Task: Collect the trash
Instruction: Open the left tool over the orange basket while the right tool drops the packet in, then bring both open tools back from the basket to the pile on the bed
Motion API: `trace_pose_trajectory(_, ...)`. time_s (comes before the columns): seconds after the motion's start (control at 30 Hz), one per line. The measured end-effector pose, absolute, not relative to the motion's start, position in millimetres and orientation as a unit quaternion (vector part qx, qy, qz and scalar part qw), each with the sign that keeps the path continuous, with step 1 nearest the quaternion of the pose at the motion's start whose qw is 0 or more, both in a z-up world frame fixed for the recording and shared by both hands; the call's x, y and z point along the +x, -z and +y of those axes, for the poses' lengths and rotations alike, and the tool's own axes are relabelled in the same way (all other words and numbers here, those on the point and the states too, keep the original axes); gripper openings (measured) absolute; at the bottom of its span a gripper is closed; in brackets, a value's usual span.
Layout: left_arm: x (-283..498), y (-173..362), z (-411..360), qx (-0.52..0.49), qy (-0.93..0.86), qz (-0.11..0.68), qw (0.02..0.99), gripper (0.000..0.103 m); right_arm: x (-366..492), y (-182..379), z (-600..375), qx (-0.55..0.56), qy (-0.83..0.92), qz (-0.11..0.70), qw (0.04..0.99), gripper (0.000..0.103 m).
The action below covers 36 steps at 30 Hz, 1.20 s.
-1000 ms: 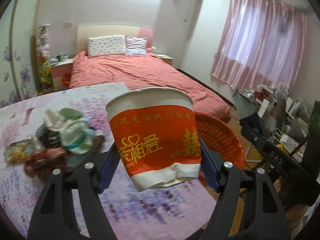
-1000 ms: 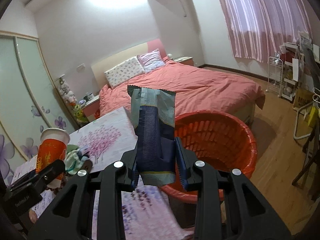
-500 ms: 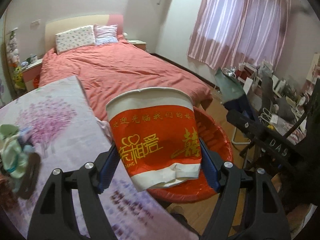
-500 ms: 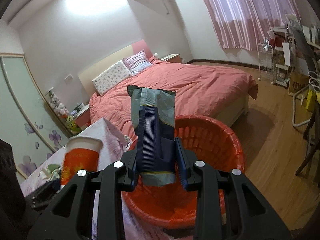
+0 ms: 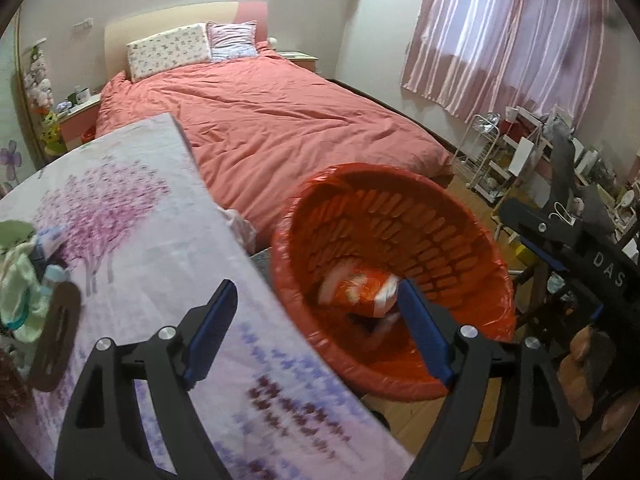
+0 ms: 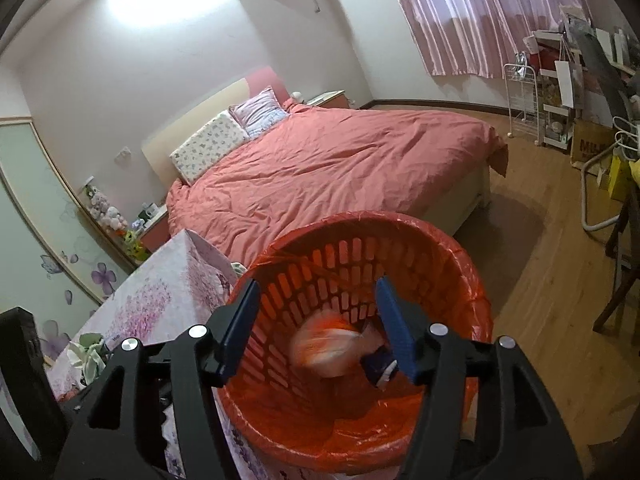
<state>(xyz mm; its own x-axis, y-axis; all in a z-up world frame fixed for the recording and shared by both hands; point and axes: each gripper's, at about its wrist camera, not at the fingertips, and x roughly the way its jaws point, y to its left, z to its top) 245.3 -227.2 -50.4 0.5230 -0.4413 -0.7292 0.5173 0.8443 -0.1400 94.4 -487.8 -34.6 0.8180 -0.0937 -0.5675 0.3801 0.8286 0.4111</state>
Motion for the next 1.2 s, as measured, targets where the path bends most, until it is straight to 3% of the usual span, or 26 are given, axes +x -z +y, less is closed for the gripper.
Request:
trace_pose_trajectory(0.5,216.0,27.3,-116.6,0.044,0.188,0.375,0.907,0.084,102.7,3.7,-414.8,0.192,0.082,0.289,0.934,0.061)
trace_pose_trajectory(1.2,192.9,30.2,114.9,-0.018,-0.026,0.368,0.929,0.086,168.1,38.4,-220.0,0.102,-0.060,0.399,0.909,0.061)
